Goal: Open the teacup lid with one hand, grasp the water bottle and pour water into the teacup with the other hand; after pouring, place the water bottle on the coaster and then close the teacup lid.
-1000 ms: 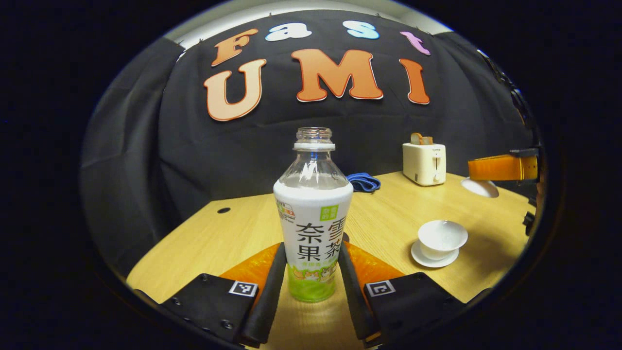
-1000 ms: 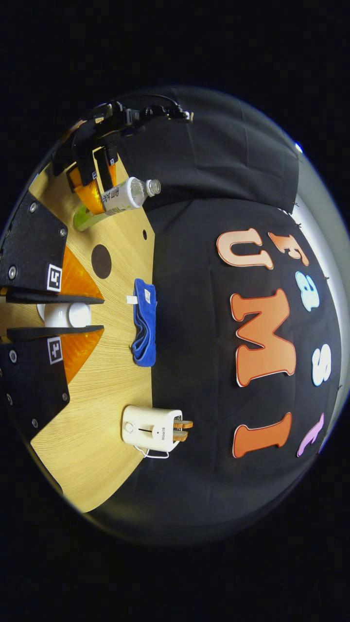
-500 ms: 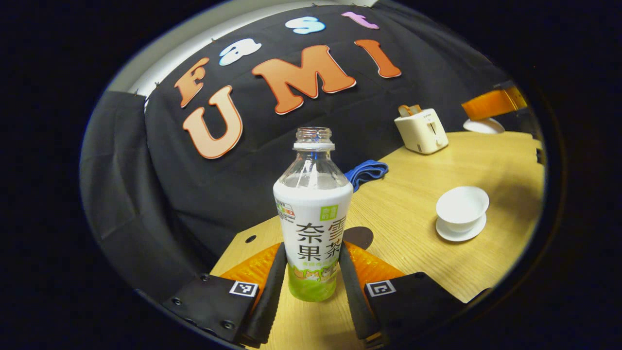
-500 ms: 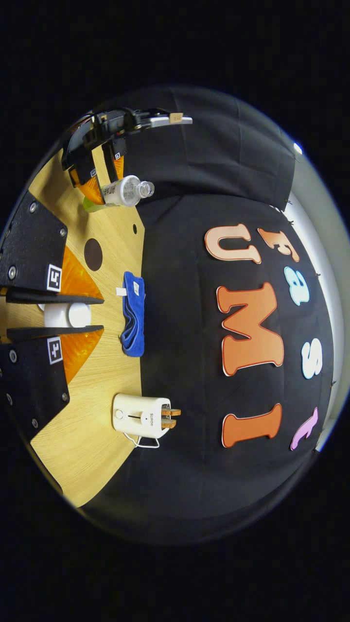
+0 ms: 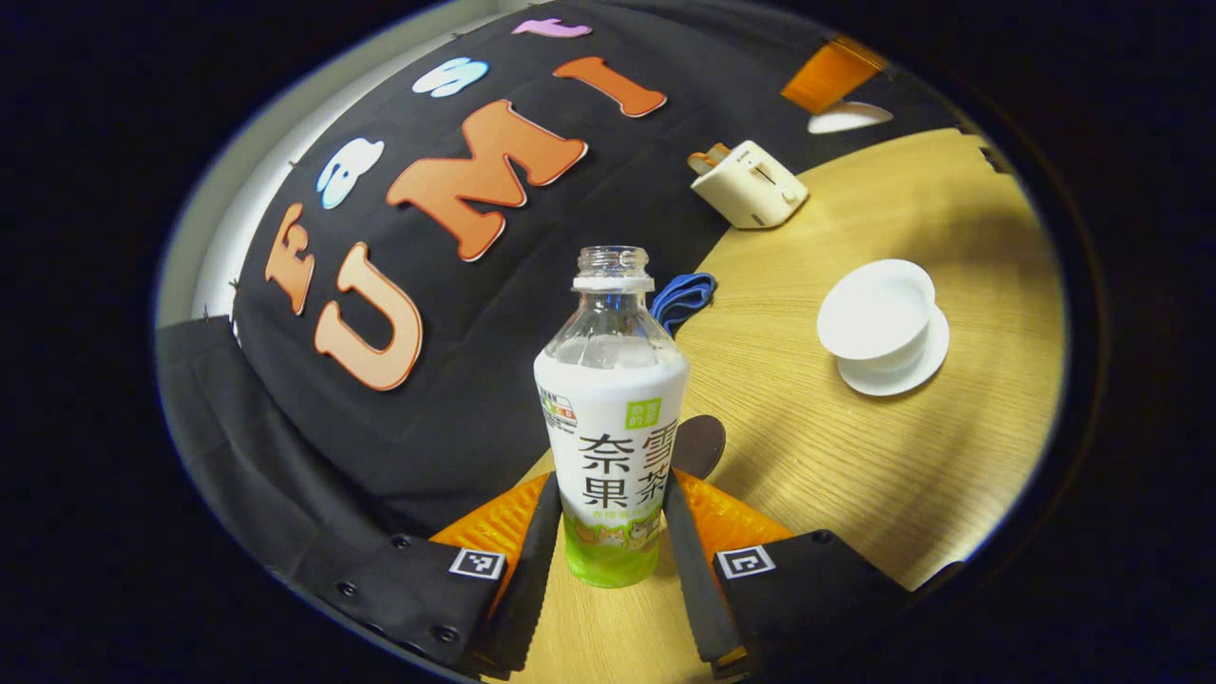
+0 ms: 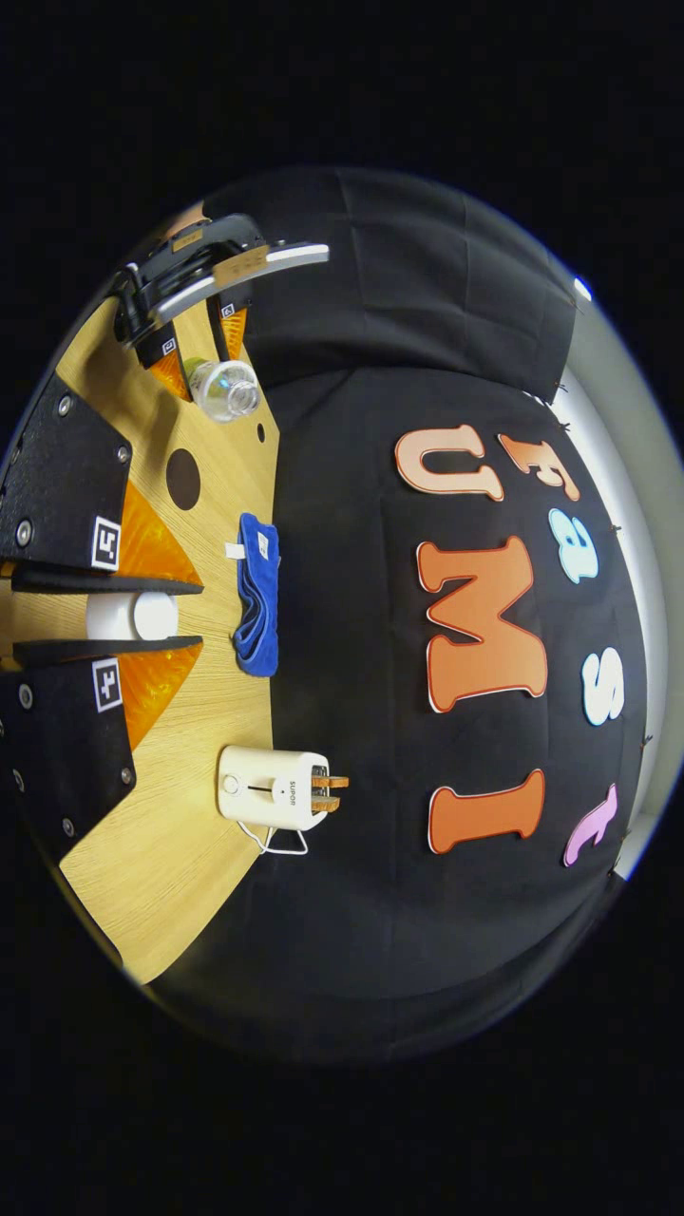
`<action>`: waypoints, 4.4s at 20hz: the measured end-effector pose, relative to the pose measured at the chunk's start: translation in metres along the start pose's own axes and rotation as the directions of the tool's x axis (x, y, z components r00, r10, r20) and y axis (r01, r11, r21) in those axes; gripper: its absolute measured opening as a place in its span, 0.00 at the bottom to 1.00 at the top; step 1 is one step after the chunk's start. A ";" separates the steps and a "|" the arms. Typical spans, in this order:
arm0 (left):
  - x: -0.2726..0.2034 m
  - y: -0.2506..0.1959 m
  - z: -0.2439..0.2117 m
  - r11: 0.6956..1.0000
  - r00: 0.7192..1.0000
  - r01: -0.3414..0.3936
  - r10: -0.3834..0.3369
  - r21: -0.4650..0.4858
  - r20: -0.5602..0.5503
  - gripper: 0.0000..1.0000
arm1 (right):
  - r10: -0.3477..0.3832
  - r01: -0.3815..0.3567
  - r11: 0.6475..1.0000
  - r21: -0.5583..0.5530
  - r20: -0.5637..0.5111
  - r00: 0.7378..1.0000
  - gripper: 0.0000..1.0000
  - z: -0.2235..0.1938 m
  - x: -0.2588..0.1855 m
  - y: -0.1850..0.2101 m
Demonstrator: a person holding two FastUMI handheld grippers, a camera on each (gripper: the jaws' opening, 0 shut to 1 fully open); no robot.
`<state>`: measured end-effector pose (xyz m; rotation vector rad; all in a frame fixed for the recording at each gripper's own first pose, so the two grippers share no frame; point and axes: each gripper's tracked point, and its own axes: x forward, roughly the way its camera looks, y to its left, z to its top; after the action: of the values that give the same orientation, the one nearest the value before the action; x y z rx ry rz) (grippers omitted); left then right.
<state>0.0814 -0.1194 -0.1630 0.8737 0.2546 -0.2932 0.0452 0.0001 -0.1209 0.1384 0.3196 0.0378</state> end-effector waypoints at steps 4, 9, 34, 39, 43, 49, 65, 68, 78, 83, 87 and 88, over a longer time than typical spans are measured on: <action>-0.002 -0.021 0.009 0.993 0.998 0.057 -0.060 0.107 0.021 0.60 | -0.011 0.011 1.000 0.003 0.000 1.000 0.19 -0.002 -0.004 -0.008; -0.001 -0.022 0.013 0.968 0.998 0.052 -0.058 0.246 0.020 0.64 | -0.023 0.023 1.000 0.001 0.004 1.000 0.19 -0.004 -0.010 -0.017; 0.002 -0.005 0.020 0.722 0.998 0.059 -0.041 0.689 -0.042 0.67 | -0.037 0.037 0.999 0.004 -0.009 0.999 0.19 -0.017 -0.035 -0.040; 0.003 -0.001 0.024 0.667 0.999 0.041 -0.025 0.744 -0.032 0.67 | -0.040 0.040 0.999 0.011 -0.021 0.999 0.19 -0.024 -0.036 -0.046; 0.006 0.001 0.024 0.624 0.999 0.045 -0.025 0.780 -0.038 0.60 | -0.036 0.036 0.999 0.015 -0.036 0.999 0.19 -0.030 -0.036 -0.048; 0.012 0.003 0.033 0.584 0.999 0.032 -0.021 0.811 -0.024 0.64 | -0.035 0.035 0.999 0.020 -0.034 0.999 0.19 -0.031 -0.036 -0.051; 0.012 0.012 0.048 0.494 1.000 0.003 -0.003 0.869 -0.002 0.60 | -0.033 0.035 0.998 0.044 -0.043 0.999 0.19 -0.039 -0.040 -0.055; 0.011 0.014 0.052 0.471 1.000 -0.005 -0.002 0.882 0.007 0.61 | -0.033 0.035 0.998 0.047 -0.045 0.998 0.19 -0.040 -0.042 -0.056; 0.004 0.026 0.069 0.421 0.999 -0.046 0.020 0.906 0.041 0.60 | -0.048 0.050 0.996 0.072 -0.034 0.998 0.19 -0.038 -0.048 -0.067; 0.002 0.036 0.081 0.386 0.998 -0.062 0.026 0.920 0.057 0.60 | -0.057 0.059 0.994 0.094 -0.020 0.998 0.19 -0.035 -0.054 -0.073; 0.001 0.036 0.089 0.357 0.998 -0.063 0.027 0.932 0.057 0.64 | -0.069 0.070 0.993 0.095 -0.022 0.997 0.19 -0.035 -0.056 -0.076; 0.000 0.034 0.091 0.344 0.998 -0.064 0.024 0.937 0.060 0.60 | -0.067 0.068 0.993 0.096 -0.021 0.998 0.19 -0.035 -0.057 -0.076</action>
<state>0.1021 -0.1697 -0.0822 2.0697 -0.0180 -0.4108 -0.0185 -0.0738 -0.1467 0.2230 0.3434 -0.0434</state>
